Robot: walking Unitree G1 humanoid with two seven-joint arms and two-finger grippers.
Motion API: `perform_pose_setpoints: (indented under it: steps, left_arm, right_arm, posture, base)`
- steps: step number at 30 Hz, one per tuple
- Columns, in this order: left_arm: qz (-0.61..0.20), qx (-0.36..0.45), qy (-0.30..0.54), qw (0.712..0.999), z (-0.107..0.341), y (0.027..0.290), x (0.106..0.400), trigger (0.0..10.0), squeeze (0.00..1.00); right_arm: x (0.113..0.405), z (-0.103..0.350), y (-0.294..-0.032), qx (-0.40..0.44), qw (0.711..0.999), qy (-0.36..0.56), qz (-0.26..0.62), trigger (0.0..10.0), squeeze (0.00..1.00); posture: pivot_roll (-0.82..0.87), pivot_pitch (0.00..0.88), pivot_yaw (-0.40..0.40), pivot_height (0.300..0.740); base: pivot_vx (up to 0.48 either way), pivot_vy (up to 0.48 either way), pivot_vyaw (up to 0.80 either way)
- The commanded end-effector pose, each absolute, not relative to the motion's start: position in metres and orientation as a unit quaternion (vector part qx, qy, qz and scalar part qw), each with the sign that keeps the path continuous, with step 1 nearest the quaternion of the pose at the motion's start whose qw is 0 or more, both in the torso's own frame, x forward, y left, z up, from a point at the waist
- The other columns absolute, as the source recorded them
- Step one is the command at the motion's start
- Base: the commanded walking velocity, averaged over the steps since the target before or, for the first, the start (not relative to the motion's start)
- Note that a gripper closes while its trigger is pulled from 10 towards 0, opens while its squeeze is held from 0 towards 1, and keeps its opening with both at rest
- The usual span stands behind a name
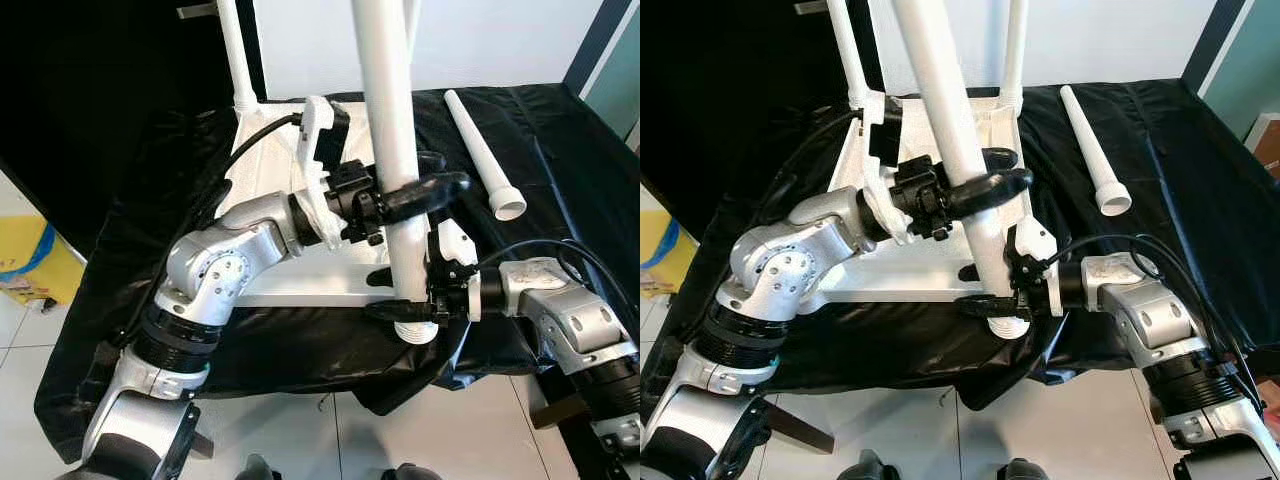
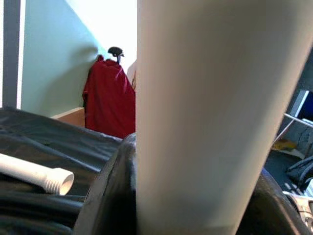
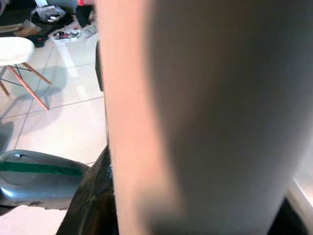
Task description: Building children table
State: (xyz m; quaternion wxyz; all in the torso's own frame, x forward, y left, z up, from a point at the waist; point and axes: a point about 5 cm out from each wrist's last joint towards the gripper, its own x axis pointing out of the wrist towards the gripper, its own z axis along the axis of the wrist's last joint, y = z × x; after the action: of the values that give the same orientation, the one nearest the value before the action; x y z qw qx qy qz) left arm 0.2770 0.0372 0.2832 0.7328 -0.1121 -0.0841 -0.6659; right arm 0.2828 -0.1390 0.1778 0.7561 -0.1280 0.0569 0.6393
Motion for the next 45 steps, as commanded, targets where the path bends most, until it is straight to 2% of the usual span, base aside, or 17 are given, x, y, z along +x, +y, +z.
perform_pose_setpoints:
  steps: [1, 6, 7, 8, 9, 10, 11, 17, 19, 28, 32, 37, 40, 41, 42, 43, 45]
  left_arm:
    - [-0.774, -0.102, -0.106, 0.616, 0.290, 0.037, 0.260, 0.0, 0.00]
    - [-0.772, -0.098, -0.108, 0.619, 0.293, 0.039, 0.260, 0.0, 0.00]
    - [-0.770, -0.097, -0.109, 0.621, 0.295, 0.040, 0.261, 0.0, 0.00]
    - [-0.770, -0.097, -0.109, 0.621, 0.295, 0.040, 0.261, 0.0, 0.00]
    - [-0.761, -0.088, -0.112, 0.633, 0.298, 0.041, 0.263, 0.0, 0.00]
    - [-0.754, -0.082, -0.114, 0.641, 0.299, 0.041, 0.265, 0.0, 0.00]
    - [-0.746, -0.067, -0.121, 0.651, 0.303, 0.040, 0.265, 10.0, 0.00]
    - [-0.706, -0.019, -0.164, 0.688, 0.322, 0.037, 0.265, 10.0, 0.00]
    - [-0.672, 0.010, -0.159, 0.723, 0.327, 0.035, 0.273, 10.0, 0.00]
    - [-0.593, 0.006, -0.133, 0.794, 0.336, 0.030, 0.294, 10.0, 0.00]
    - [-0.575, -0.001, -0.135, 0.807, 0.337, 0.029, 0.298, 10.0, 0.00]
    - [-0.519, -0.043, -0.132, 0.843, 0.338, 0.030, 0.315, 10.0, 0.00]
    - [-0.513, -0.049, -0.134, 0.847, 0.339, 0.030, 0.317, 10.0, 0.00]
    - [-0.503, -0.053, -0.137, 0.852, 0.342, 0.030, 0.319, 10.0, 0.00]
    - [-0.503, -0.053, -0.137, 0.852, 0.342, 0.030, 0.319, 10.0, 0.00]
    - [-0.493, -0.057, -0.140, 0.857, 0.346, 0.029, 0.321, 10.0, 0.00]
    - [-0.482, -0.063, -0.142, 0.862, 0.349, 0.029, 0.322, 10.0, 0.00]
  right_arm:
    - [0.286, 0.182, -0.141, -0.135, 0.763, 0.051, 0.630, 10.0, 0.00]
    - [0.288, 0.185, -0.141, -0.125, 0.771, 0.042, 0.623, 10.0, 0.00]
    - [0.289, 0.187, -0.141, -0.121, 0.775, 0.036, 0.619, 10.0, 0.54]
    - [0.289, 0.187, -0.141, -0.121, 0.775, 0.036, 0.619, 10.0, 0.54]
    - [0.291, 0.190, -0.140, -0.113, 0.784, 0.022, 0.610, 10.0, 1.00]
    - [0.292, 0.193, -0.140, -0.107, 0.790, 0.013, 0.604, 10.0, 1.00]
    - [0.294, 0.195, -0.140, -0.101, 0.798, 0.006, 0.594, 10.0, 1.00]
    - [0.295, 0.203, -0.136, -0.083, 0.821, -0.030, 0.565, 10.0, 1.00]
    - [0.298, 0.208, -0.134, -0.076, 0.844, -0.060, 0.528, 10.0, 1.00]
    - [0.305, 0.210, -0.121, -0.063, 0.903, -0.116, 0.408, 10.0, 1.00]
    - [0.305, 0.209, -0.118, -0.061, 0.912, -0.126, 0.386, 10.0, 1.00]
    - [0.305, 0.204, -0.110, -0.056, 0.938, -0.151, 0.308, 10.0, 1.00]
    - [0.305, 0.204, -0.110, -0.058, 0.941, -0.154, 0.294, 10.0, 1.00]
    - [0.306, 0.203, -0.110, -0.059, 0.948, -0.159, 0.270, 10.0, 0.72]
    - [0.306, 0.203, -0.110, -0.059, 0.948, -0.159, 0.270, 10.0, 0.72]
    - [0.307, 0.203, -0.108, -0.055, 0.954, -0.160, 0.247, 10.0, 0.00]
    - [0.307, 0.202, -0.105, -0.050, 0.960, -0.160, 0.224, 10.0, 0.00]
  posture:
    - [-0.08, 0.057, 0.018, 0.740]
    - [-0.08, 0.058, 0.021, 0.740]
    - [-0.08, 0.056, 0.024, 0.740]
    - [-0.08, 0.056, 0.024, 0.740]
    - [-0.08, 0.056, 0.030, 0.740]
    - [-0.08, 0.056, 0.030, 0.740]
    - [-0.08, 0.055, 0.031, 0.740]
    - [-0.09, 0.046, 0.038, 0.740]
    - [-0.09, 0.042, 0.046, 0.740]
    - [-0.10, 0.049, 0.057, 0.740]
    - [-0.11, 0.051, 0.061, 0.740]
    - [-0.12, 0.062, 0.065, 0.740]
    - [-0.12, 0.062, 0.065, 0.740]
    - [-0.12, 0.062, 0.065, 0.740]
    - [-0.12, 0.062, 0.065, 0.740]
    - [-0.12, 0.063, 0.066, 0.740]
    - [-0.12, 0.064, 0.067, 0.740]
  base:
    - [0.000, 0.000, 0.00]
    - [0.000, 0.000, 0.00]
    - [0.000, 0.000, 0.00]
    - [0.000, 0.000, 0.00]
    - [0.000, 0.000, 0.00]
    - [0.000, 0.000, 0.00]
    - [0.000, 0.000, 0.00]
    - [0.000, 0.000, 0.00]
    - [0.000, 0.000, 0.00]
    - [0.000, 0.000, 0.00]
    - [0.000, 0.000, 0.00]
    - [0.000, 0.000, 0.00]
    - [0.000, 0.000, 0.00]
    - [0.000, 0.000, 0.00]
    - [0.000, 0.000, 0.00]
    - [0.000, 0.000, 0.00]
    - [0.000, 0.000, 0.00]
